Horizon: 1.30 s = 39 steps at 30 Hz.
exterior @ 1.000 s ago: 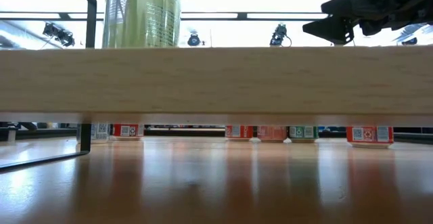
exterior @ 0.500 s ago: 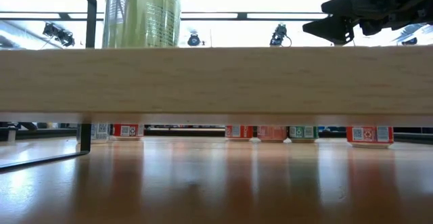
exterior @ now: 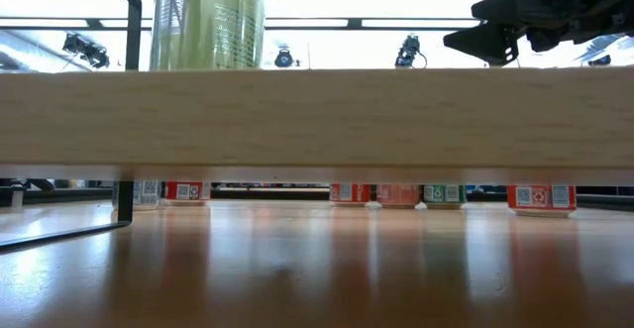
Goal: Place canned beverage on shelf
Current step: Put the blue soda can on the shelf
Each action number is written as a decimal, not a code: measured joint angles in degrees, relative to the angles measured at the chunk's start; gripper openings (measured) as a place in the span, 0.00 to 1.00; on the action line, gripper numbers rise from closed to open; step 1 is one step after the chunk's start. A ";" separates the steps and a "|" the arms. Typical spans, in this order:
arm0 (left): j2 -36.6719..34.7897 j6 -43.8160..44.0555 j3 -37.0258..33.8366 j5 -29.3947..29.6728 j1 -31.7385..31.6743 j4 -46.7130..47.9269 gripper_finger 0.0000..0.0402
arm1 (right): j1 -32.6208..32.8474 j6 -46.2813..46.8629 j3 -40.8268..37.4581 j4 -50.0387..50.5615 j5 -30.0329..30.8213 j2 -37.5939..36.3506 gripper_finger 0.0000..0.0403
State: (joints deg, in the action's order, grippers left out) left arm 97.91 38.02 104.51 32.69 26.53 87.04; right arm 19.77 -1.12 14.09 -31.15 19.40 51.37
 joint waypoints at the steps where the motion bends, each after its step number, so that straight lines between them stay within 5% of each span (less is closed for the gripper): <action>1: 0.00 0.01 0.00 0.64 0.13 -0.14 0.86 | 0.00 0.00 0.00 0.00 -0.02 0.00 0.86; 22: 0.02 -3.73 -0.29 7.41 1.27 -7.38 0.86 | 0.04 -0.02 0.00 -0.02 -0.24 0.00 0.86; 39: -9.08 -8.23 -18.67 4.89 -4.03 -19.56 0.86 | 0.06 -0.16 0.00 -0.06 -0.23 -0.01 0.86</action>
State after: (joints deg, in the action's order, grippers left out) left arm 88.83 29.79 85.84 37.58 22.51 67.48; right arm 19.83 -1.28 14.09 -31.22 19.17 51.36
